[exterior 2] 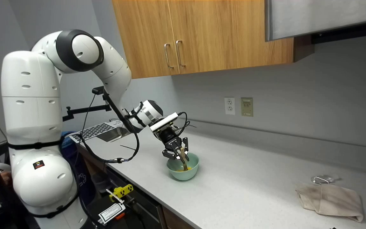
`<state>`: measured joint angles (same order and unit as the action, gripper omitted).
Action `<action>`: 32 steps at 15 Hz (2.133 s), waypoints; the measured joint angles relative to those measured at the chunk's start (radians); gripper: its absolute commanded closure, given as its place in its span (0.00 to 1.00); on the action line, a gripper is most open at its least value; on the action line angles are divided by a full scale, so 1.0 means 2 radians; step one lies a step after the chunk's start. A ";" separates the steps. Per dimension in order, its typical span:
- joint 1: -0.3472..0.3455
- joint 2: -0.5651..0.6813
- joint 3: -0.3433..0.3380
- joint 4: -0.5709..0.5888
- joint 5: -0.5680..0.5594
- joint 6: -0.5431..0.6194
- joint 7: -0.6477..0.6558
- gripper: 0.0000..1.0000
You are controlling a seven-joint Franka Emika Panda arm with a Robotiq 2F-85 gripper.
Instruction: Use the spatula to stir the contents in the bowl
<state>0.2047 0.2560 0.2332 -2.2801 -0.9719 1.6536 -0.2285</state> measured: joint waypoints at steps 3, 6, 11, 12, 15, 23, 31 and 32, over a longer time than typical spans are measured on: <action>0.000 0.000 0.000 0.000 0.000 0.018 0.008 0.96; 0.000 0.000 -0.001 0.000 -0.001 0.030 0.018 0.96; 0.000 0.000 -0.001 0.000 -0.005 0.045 0.034 0.96; 0.000 0.000 -0.001 0.000 -0.008 0.047 0.038 0.96; 0.000 0.000 -0.001 0.000 -0.013 0.048 0.045 0.96; 0.000 0.002 -0.002 0.000 -0.011 0.048 0.047 0.96; 0.000 0.003 -0.002 0.000 -0.008 0.045 0.047 0.96; 0.000 0.003 -0.002 0.000 -0.007 0.045 0.047 0.96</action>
<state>0.2044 0.2625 0.2287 -2.2799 -0.9861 1.7439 -0.1338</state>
